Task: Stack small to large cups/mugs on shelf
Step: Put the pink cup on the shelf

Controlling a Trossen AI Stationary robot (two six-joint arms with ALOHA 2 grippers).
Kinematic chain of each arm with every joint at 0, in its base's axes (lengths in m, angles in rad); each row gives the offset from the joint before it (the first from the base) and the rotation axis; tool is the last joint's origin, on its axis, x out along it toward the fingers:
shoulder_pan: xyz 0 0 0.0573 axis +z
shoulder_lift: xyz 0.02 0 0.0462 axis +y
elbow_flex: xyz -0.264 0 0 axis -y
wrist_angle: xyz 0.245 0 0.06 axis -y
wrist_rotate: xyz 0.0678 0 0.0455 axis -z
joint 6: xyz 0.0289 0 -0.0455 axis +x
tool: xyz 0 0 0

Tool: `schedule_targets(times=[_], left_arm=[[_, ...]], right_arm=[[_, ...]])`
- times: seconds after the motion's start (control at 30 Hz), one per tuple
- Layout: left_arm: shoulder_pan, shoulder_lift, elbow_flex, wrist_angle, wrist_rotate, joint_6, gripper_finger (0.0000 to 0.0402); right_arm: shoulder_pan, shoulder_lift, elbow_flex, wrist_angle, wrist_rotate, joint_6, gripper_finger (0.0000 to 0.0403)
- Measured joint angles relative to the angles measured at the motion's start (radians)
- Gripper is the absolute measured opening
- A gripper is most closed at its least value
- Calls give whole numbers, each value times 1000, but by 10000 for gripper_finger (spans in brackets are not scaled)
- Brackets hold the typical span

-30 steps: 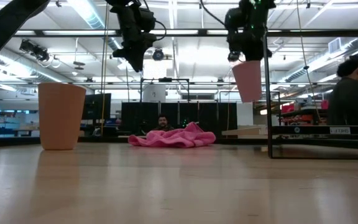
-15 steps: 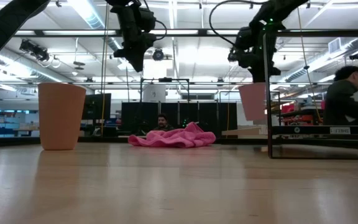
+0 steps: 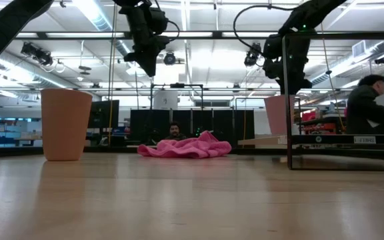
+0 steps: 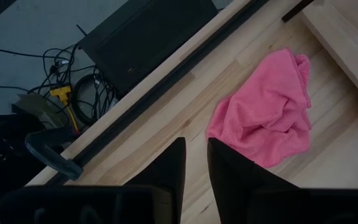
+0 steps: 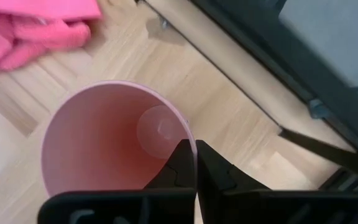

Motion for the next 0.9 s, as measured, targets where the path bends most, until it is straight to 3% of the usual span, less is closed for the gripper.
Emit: schedule_targets(times=[0.67, 0.9], left_arm=[[-18, 0, 0, 1, 0, -2, 76], [-18, 0, 0, 1, 0, -6, 75]], right_arm=[[3, 16, -20, 29, -3, 6, 4], [22, 21, -20, 32, -5, 5, 26]])
